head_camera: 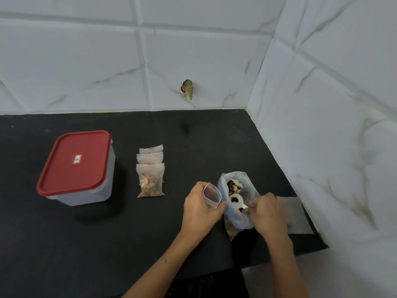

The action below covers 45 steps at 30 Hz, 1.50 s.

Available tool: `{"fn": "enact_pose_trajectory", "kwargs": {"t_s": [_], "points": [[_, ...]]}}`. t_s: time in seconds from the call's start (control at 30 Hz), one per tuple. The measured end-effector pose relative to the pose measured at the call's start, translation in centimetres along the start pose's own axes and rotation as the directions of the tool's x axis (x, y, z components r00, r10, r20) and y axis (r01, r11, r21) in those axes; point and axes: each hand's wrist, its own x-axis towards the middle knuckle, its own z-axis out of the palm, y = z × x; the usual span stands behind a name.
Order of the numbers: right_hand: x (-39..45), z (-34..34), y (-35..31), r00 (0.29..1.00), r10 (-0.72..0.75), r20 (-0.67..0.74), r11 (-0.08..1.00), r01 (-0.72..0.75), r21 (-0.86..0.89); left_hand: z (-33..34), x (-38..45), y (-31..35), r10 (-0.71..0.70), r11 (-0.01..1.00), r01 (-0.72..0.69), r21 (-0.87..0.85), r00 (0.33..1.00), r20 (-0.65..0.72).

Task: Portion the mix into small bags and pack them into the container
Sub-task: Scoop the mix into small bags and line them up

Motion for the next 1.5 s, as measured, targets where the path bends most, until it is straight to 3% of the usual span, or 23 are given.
{"fn": "enact_pose_trajectory", "kwargs": {"t_s": [0.17, 0.47, 0.63, 0.77, 0.87, 0.97, 1.07, 1.2, 1.23, 1.27, 1.37, 1.43, 1.5], "points": [[-0.7, -0.9, 1.1, 0.990, -0.142, -0.003, 0.986, 0.141, 0.092, 1.0, -0.7, 0.9, -0.146, 0.986, 0.143, -0.083, 0.989, -0.030], [-0.5, -0.2, 2.7, 0.995, 0.062, -0.078, 0.967, -0.041, 0.250, 2.1, -1.1, 2.2, -0.339, 0.926, 0.331, -0.183, 0.941, -0.010], [-0.2, -0.1, 2.0, 0.986, 0.145, 0.078, 0.855, -0.165, 0.493, 2.8, -0.9, 2.1, -0.421, 0.868, 0.427, -0.254, 0.903, 0.080], [-0.5, -2.6, 1.3, 0.998, 0.062, -0.001, 0.768, -0.047, 0.638, 2.4, -0.7, 2.4, -0.402, 0.829, 0.427, -0.361, 0.904, 0.146], [-0.5, -4.5, 0.4, 0.998, -0.022, 0.060, 0.706, -0.027, 0.707, 2.0, -0.9, 2.5, -0.376, 0.825, 0.403, -0.397, 0.915, 0.148], [-0.3, -5.2, 0.2, 0.999, 0.048, 0.013, 0.799, -0.046, 0.600, 1.8, -1.2, 2.3, -0.357, 0.839, 0.358, -0.411, 0.931, 0.082], [-0.5, -5.6, 0.0, 0.997, 0.021, -0.076, 0.877, 0.018, 0.481, 1.6, -1.1, 2.5, -0.291, 0.879, 0.282, -0.385, 0.956, 0.035], [0.8, -4.5, -1.9, 0.966, 0.159, 0.203, 0.945, -0.208, 0.253, 1.7, -1.1, 2.1, -0.334, 0.873, 0.347, -0.343, 0.938, 0.097], [0.9, -4.4, -2.1, 0.964, 0.149, 0.222, 0.962, -0.193, 0.193, 1.7, -1.2, 2.0, -0.340, 0.876, 0.354, -0.327, 0.935, 0.101], [0.7, -4.4, -2.2, 0.974, 0.113, 0.197, 0.982, -0.140, 0.130, 1.7, -1.3, 1.8, -0.344, 0.876, 0.360, -0.321, 0.933, 0.106], [-1.9, -3.3, -1.5, 0.982, -0.171, -0.084, 0.985, 0.167, -0.055, 1.6, -1.7, 1.2, -0.350, 0.868, 0.369, -0.332, 0.929, 0.116], [-2.8, -3.1, -1.3, 0.959, -0.280, -0.042, 0.954, 0.273, -0.124, 1.6, -1.6, 0.9, -0.356, 0.861, 0.372, -0.346, 0.928, 0.110], [-2.5, -3.2, -1.9, 0.961, -0.268, 0.074, 0.951, 0.276, -0.142, 1.7, -1.5, 0.8, -0.359, 0.855, 0.378, -0.354, 0.926, 0.122]]}}
